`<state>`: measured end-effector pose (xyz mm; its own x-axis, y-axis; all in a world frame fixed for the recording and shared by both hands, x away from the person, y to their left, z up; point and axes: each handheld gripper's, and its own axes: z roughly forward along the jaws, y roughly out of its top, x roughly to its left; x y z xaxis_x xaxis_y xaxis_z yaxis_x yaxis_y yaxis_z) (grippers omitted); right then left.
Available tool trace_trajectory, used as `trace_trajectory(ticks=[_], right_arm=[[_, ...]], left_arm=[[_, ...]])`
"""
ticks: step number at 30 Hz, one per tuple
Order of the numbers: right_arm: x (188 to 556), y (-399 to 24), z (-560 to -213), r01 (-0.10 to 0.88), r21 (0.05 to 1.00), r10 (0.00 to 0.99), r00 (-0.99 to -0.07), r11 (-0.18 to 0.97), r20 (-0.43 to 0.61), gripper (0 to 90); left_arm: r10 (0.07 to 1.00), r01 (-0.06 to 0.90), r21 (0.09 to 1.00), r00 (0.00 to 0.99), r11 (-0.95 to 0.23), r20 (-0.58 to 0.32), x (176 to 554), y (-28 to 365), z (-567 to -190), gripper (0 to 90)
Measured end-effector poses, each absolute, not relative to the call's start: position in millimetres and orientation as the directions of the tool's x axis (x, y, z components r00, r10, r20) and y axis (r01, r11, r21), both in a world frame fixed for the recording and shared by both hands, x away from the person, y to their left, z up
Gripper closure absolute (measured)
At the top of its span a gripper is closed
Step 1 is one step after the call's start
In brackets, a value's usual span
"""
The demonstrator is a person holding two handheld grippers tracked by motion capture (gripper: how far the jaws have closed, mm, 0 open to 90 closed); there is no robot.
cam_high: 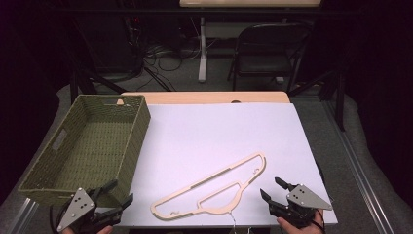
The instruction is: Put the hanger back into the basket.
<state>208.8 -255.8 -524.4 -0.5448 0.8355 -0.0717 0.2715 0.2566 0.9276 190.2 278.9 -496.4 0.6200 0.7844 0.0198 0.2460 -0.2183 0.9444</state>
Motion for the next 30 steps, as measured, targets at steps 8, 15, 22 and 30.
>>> trace_trajectory(ticks=[8, 15, 22, 30], right_arm=[[209.3, -256.3, -522.3, 0.286, 0.917, 0.826, -0.559, 0.277, -0.075, 37.3], [212.6, -262.2, -509.2, 0.28, 0.922, 0.832, -0.551, 0.267, -0.074, 37.5], [216.0, -267.3, -491.0, 0.301, 0.908, 0.825, -0.56, 0.292, -0.08, 37.2], [231.2, -259.7, -467.6, 0.353, 0.854, 0.771, -0.631, 0.383, -0.085, 37.9]], left_arm=[[0.786, 0.244, 0.947, 0.618, -0.21, 0.016, 190.7, 281.0, -494.7, 30.0], [0.793, 0.242, 0.951, 0.609, -0.192, 0.005, 190.4, 284.3, -491.1, 30.0], [0.799, 0.248, 0.952, 0.601, -0.181, -0.005, 190.8, 286.7, -489.9, 30.0], [0.8, 0.248, 0.952, 0.6, -0.18, -0.004, 190.9, 286.7, -489.3, 30.0]])
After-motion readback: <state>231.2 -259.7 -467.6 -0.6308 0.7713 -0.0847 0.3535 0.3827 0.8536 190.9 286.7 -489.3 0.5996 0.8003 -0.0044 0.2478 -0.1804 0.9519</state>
